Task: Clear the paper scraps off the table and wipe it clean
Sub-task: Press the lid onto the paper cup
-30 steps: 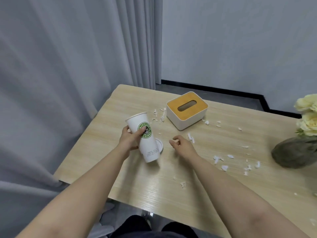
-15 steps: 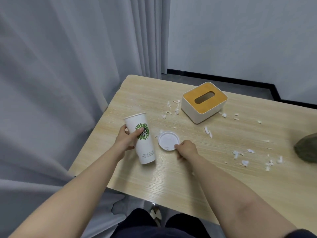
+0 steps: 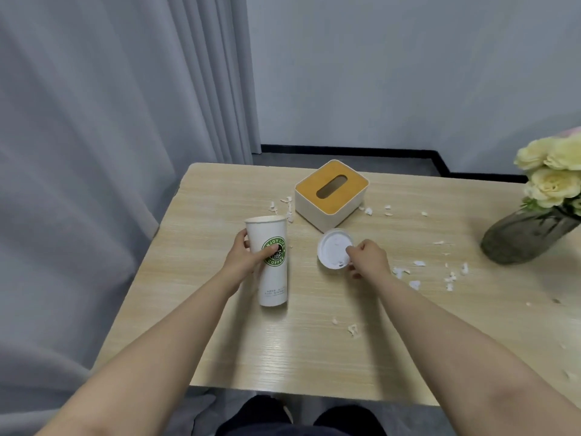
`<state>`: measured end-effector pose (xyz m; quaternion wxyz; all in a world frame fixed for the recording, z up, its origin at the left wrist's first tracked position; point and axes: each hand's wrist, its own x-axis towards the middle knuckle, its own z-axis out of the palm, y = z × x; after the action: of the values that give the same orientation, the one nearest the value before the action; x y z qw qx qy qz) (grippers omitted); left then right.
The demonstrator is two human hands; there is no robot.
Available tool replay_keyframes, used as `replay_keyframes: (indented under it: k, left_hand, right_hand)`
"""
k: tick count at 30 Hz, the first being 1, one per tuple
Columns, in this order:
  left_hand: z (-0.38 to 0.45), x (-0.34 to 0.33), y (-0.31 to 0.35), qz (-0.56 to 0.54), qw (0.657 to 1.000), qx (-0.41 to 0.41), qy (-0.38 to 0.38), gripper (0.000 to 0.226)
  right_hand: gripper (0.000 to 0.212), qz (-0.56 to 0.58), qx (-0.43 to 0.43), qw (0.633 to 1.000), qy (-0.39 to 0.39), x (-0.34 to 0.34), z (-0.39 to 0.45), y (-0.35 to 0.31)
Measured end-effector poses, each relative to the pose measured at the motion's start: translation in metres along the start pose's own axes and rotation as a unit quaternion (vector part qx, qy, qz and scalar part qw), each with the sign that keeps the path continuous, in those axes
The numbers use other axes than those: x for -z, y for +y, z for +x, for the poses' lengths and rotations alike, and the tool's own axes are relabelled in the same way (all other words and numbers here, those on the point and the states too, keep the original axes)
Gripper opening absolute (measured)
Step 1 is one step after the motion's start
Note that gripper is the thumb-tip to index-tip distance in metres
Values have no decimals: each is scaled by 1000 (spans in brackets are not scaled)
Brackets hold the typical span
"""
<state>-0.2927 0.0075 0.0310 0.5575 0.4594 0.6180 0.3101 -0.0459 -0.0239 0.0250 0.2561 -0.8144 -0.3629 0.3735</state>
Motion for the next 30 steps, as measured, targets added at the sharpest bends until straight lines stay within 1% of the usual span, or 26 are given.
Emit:
replay_keyframes:
  k: [6,11,14,19,22,24,26,28,30]
  left_hand:
    - [4,-45,20,59,993,-58,-84,82]
    - [4,-88,38,97,978,-111,-145,80]
    - [0,-110,49,105,970,-138,-172,79]
    - [-3,-135,64,107,964,-163,-182,80]
    - [-2,-144,69,112,962,-168,-181,81]
    - [-1,-146,70,113,963,-166,-179,81]
    - [0,-147,69,118,963,-169,-174,81]
    - [1,-145,67,125,964,-168,-167,81]
    - [3,-142,64,125,965,-164,-163,82]
  right_hand:
    - [13,52,45,996,55,45,-8,-11]
    - [21,35,122,988,84,80,-13,-28]
    - [29,-15,167,981,96,98,-15,-38]
    - [29,-141,228,958,106,111,-17,-47]
    - [28,-213,256,936,112,112,-19,-49]
    - [30,-249,268,924,109,111,-17,-47]
    - [35,-248,273,926,86,111,-14,-44]
    - [37,-214,278,935,47,112,-12,-43]
    - [32,-160,288,944,9,113,-9,-40]
